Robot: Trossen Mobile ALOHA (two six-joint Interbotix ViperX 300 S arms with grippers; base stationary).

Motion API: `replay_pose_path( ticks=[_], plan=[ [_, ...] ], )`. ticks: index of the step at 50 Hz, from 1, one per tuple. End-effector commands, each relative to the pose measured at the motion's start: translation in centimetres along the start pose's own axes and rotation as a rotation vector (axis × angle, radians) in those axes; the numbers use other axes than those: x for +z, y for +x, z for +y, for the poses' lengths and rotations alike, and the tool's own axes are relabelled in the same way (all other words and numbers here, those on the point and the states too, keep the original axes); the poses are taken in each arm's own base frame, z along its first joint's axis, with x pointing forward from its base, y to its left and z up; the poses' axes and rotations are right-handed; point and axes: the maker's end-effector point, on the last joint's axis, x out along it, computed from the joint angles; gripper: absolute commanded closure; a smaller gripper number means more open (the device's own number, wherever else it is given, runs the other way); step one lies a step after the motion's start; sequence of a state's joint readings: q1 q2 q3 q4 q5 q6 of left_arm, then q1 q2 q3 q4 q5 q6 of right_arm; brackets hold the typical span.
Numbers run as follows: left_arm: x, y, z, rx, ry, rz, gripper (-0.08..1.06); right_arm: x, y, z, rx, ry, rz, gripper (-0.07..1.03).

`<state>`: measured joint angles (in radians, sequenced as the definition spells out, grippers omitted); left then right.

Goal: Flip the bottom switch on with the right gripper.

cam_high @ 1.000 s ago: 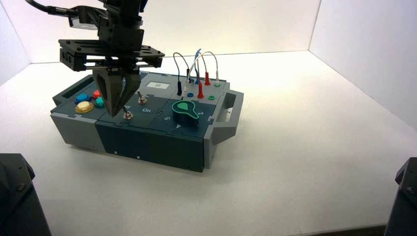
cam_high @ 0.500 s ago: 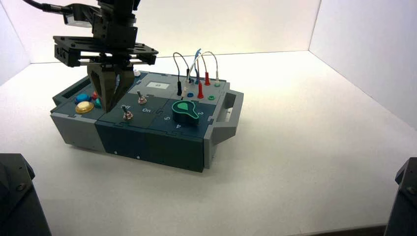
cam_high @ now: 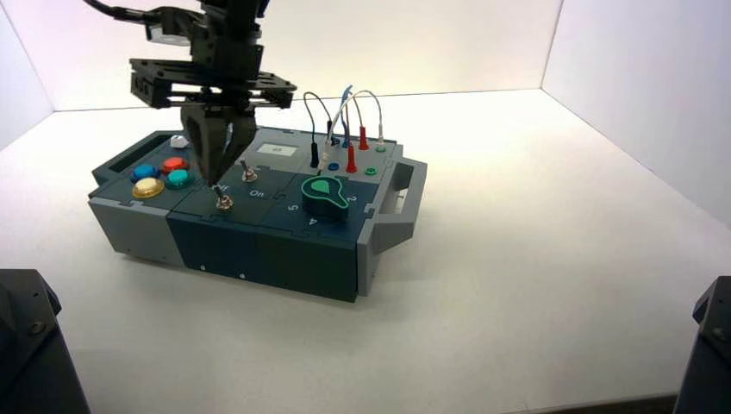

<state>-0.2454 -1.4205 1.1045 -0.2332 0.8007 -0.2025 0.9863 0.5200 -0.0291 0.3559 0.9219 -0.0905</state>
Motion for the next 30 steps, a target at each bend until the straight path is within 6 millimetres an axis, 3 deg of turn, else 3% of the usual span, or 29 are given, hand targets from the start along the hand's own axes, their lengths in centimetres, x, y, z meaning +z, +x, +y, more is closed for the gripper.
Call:
replay_pose_path(
  ticks=[1,30],
  plan=[
    [1.4,-0.31,-0.38,0.0,0.004,-0.031,1.01,1.17,-1.52,0.79,0.008,-0.023,-0.046,0.98],
    [1.82,0.27,-0.36,0.004,0.01,-0.032,1.01,0.74,-1.21,0.74,0.008,-0.02,-0.034,0.98]
  ],
)
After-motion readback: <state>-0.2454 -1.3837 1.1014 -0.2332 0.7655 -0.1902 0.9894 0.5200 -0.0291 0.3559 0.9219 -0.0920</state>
